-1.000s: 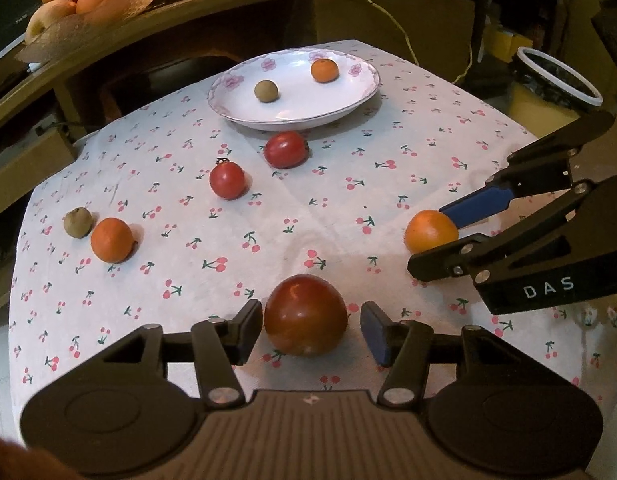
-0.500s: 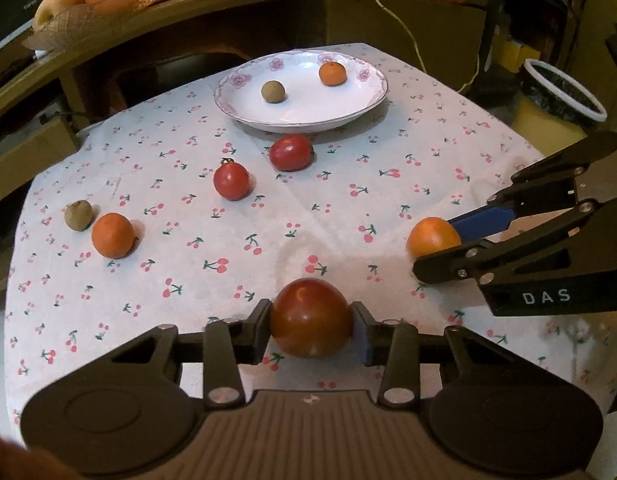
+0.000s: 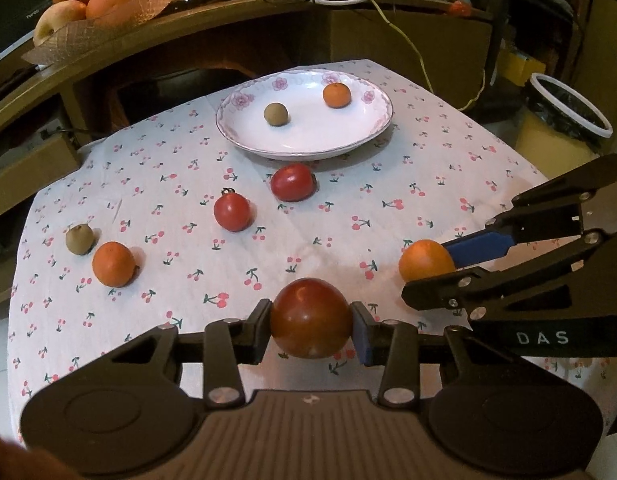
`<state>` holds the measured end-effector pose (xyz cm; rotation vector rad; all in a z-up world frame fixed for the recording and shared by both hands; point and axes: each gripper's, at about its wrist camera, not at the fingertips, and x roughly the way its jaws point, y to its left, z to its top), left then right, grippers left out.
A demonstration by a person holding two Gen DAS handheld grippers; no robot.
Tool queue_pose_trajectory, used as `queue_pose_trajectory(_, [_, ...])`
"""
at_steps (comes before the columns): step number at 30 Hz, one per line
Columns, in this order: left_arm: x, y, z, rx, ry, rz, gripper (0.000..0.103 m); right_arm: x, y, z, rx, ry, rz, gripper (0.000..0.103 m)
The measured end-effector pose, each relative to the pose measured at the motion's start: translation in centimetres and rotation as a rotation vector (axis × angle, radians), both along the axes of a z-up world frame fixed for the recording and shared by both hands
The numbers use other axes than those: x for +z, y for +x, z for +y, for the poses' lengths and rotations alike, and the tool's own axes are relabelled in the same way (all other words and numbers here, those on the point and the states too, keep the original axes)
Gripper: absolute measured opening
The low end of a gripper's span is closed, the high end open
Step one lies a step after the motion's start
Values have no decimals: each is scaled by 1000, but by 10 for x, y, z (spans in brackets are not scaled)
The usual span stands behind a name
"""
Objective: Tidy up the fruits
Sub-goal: 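Carry the dark red tomato and the tangerine over the white plate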
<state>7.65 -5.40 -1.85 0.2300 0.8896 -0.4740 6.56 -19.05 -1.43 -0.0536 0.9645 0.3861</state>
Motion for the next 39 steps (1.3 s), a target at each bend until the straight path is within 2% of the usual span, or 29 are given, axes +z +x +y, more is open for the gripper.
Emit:
queue_pose_trajectory(9, [7,9,-2,15,-16,-19,46,6,6,-5,-31,13,-18,32])
queue_pose_trajectory(27, [37,57,-13,74,-44,-133,46,34,46,-18,-130,49,-123,32])
queue_pose_trajectory(39, [30,105,-29,103,-49,-144,46,28,89,-33,-176,42,-152,32])
